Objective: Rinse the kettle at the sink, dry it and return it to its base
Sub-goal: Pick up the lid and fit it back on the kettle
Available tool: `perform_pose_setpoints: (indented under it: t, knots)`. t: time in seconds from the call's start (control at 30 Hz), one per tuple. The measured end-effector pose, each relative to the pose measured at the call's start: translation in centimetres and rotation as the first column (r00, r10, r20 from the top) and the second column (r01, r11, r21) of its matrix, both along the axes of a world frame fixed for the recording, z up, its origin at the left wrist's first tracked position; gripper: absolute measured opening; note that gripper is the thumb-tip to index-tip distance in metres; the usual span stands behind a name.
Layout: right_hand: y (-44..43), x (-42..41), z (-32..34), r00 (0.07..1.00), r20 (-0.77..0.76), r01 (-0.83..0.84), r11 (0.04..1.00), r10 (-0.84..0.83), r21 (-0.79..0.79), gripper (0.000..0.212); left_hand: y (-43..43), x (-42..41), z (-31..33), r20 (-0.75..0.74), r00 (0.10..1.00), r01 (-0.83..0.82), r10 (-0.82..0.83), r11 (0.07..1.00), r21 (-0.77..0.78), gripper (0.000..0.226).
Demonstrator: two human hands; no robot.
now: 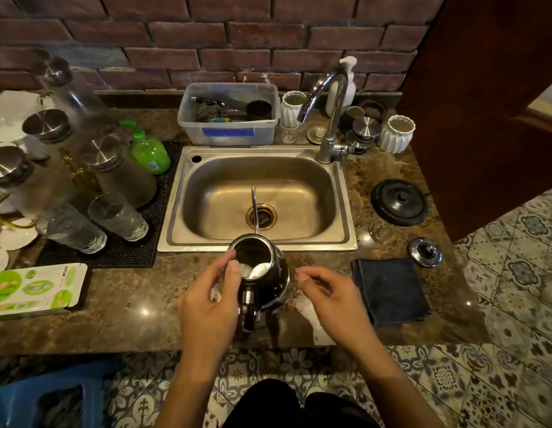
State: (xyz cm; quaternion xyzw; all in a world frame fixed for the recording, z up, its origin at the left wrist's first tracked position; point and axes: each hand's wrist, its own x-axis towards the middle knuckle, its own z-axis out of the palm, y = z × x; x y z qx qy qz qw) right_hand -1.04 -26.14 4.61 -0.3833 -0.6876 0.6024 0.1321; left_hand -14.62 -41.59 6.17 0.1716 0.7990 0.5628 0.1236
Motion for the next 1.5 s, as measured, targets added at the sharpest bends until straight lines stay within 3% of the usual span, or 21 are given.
perform_pose_setpoints:
  t: [0.1, 0.23, 0.4, 0.57, 0.67, 0.87, 1.07, 1.5]
  knots:
    - [2.8, 1.8, 0.7, 0.999, -0.018, 0.029, 0.999, -0.028, 0.040, 0.017, 3.7, 1.7, 1.8, -0.086, 0.993, 0.078, -0.076, 0.997, 0.025, 0.045]
    - [6.8, 4.9, 1.0, 0.998, 0.016, 0.060, 0.994, -0.062, 0.090, 0.019, 9.1, 4.5, 2.2, -0.080, 0.979, 0.192, -0.189, 0.981, 0.028, 0.038]
    - [12.6, 8.9, -0.5, 0.995, 0.067, 0.068, 0.988, -0.078, 0.141, 0.011, 16.0, 8.5, -0.2, 0.061, 0.955, 0.291, -0.290, 0.957, -0.014, 0.030]
    - [18.5, 12.3, -2.7, 0.985, 0.151, 0.050, 0.981, -0.079, 0.186, 0.018, 23.3, 11.8, -4.4, 0.231, 0.904, 0.380, -0.359, 0.924, -0.051, 0.025]
    - [21.5, 13.7, -3.9, 0.976, 0.189, 0.072, 0.978, -0.109, 0.196, 0.018, 27.1, 13.3, -6.5, 0.352, 0.875, 0.385, -0.331, 0.918, -0.095, 0.010]
    - [26.4, 14.9, -6.5, 0.925, 0.335, 0.084, 0.958, -0.178, 0.276, 0.027, 34.1, 16.1, -9.3, 0.592, 0.766, 0.402, -0.252, 0.905, -0.135, 0.049]
    - [28.7, 14.7, -9.0, 0.860, 0.472, 0.025, 0.940, -0.194, 0.342, 0.034, 36.8, 17.5, -11.1, 0.633, 0.756, 0.383, -0.168, 0.897, -0.220, 0.054]
    - [30.0, 15.5, -11.5, 0.872, 0.464, -0.026, 0.931, -0.158, 0.365, 0.023, 37.9, 18.5, -13.0, 0.697, 0.712, 0.309, -0.087, 0.930, -0.200, 0.051]
